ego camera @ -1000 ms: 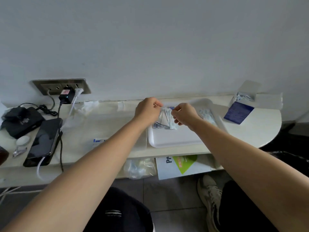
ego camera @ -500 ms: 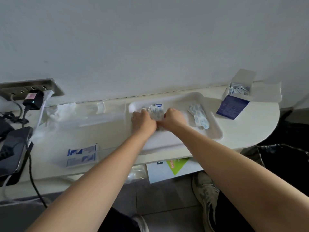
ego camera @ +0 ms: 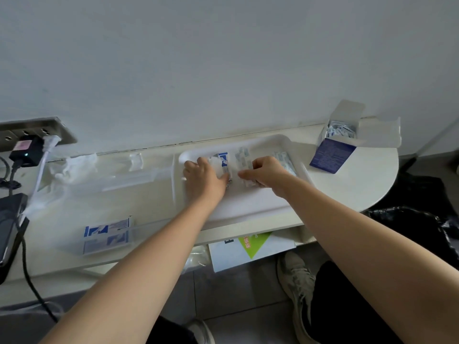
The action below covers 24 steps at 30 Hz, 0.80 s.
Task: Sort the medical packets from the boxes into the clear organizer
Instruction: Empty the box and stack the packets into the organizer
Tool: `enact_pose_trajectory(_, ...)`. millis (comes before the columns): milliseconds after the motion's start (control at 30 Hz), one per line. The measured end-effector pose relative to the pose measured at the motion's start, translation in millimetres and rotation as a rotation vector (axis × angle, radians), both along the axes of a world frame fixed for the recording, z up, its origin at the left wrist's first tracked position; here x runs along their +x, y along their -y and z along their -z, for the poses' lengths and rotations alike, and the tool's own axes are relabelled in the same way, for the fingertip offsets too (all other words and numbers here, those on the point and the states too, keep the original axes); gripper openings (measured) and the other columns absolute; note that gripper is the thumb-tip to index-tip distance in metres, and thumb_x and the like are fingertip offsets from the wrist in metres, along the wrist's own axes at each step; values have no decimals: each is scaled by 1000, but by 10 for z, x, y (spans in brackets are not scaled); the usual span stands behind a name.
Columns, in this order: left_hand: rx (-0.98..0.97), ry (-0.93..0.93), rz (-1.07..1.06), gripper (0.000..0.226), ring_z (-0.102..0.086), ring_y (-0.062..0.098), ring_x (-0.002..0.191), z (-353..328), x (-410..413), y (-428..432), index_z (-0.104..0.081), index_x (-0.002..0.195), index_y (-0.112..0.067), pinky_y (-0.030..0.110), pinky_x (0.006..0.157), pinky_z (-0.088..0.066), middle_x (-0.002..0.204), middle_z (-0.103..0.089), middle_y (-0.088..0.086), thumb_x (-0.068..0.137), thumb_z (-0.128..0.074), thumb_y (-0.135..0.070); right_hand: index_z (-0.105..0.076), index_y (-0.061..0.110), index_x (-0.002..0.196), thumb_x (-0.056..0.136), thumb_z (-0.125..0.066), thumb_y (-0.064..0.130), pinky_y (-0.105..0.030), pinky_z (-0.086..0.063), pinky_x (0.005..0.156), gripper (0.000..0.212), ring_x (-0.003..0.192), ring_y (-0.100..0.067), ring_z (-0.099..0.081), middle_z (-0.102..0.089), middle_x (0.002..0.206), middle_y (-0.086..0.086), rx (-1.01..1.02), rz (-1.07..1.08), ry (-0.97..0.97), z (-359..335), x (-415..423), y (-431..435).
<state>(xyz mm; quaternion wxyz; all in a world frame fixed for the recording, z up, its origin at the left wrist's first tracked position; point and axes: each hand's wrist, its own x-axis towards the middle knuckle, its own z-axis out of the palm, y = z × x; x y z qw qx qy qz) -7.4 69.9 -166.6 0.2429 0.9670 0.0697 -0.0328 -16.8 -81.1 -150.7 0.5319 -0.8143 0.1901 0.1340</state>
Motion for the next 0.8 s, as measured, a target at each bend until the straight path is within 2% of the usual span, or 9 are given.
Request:
enact_pose_trajectory(100,99,75,15,67,-40,34,118,22,14,51,-45,121,-8,41,90,-41,125,-38,15,77,-67,-53,-49,13,66,76,-79,19,-22,-33,47,32,50,-12,-40,-50,59,0,-18,30,7,-64,-38,183)
enact_pose_trajectory(167,137,99,11,68,-39,34,117,12,22,110,-45,120,-8,40,90,-40,124,-38,14,75,-68,-54,-57,10,76,73,-81,21,-25,-41,49,27,56,-15,-50,-56,67,-2,-105,75,46,-90,-56,346)
enact_pose_trajectory(233,140,66,0,69,-38,34,119,-1,29,184,-44,121,-9,39,91,-38,126,-37,14,74,-68,-52,-63,6,92,72,-82,24,-33,-53,64,32,76,-22,-62,-65,84,-7,-267,93,60,-110,-79,516)
enact_pose_trajectory(300,152,26,-7,69,-37,34,120,6,41,206,-42,122,-8,39,92,-37,127,-37,14,74,-69,-50,-65,4,101,72,-80,25,-36,-53,79,38,92,-26,-63,-68,97,-9,-453,70,47,-112,-102,609)
enact_pose_trajectory(433,164,0,-14,68,-38,34,120,41,42,216,-41,122,-6,38,91,-37,128,-38,16,75,-69,-45,-59,5,105,71,-79,18,-31,-46,74,42,97,-29,-61,-66,104,-13,-595,85,75,-63,-157,668)
enact_pose_trajectory(567,138,4,-13,67,-37,34,121,34,37,203,-42,123,-5,40,93,-39,129,-38,16,76,-70,-43,-50,4,122,72,-80,18,-34,-46,76,60,103,-36,-59,-53,118,-17,-742,44,182,-62,-161,609)
enact_pose_trajectory(633,126,-1,-16,69,-38,34,121,34,32,186,-43,124,-6,41,92,-40,128,-38,16,75,-72,-45,-47,7,126,73,-80,19,-35,-44,70,64,101,-37,-59,-46,122,-15,-791,42,199,-84,-166,587)
enact_pose_trajectory(700,107,5,-14,70,-39,34,121,35,21,169,-45,124,-6,42,91,-41,128,-39,16,74,-72,-47,-50,10,124,76,-78,21,-33,-42,68,56,100,-36,-60,-47,121,-13,-823,5,190,-85,-171,575)
enact_pose_trajectory(800,72,45,-21,71,-42,34,119,23,3,153,-49,124,-7,40,89,-42,125,-42,16,78,-63,-59,-65,12,110,83,-70,24,-30,-42,71,30,98,-32,-61,-58,115,-11,-829,-81,140,-46,-175,554)
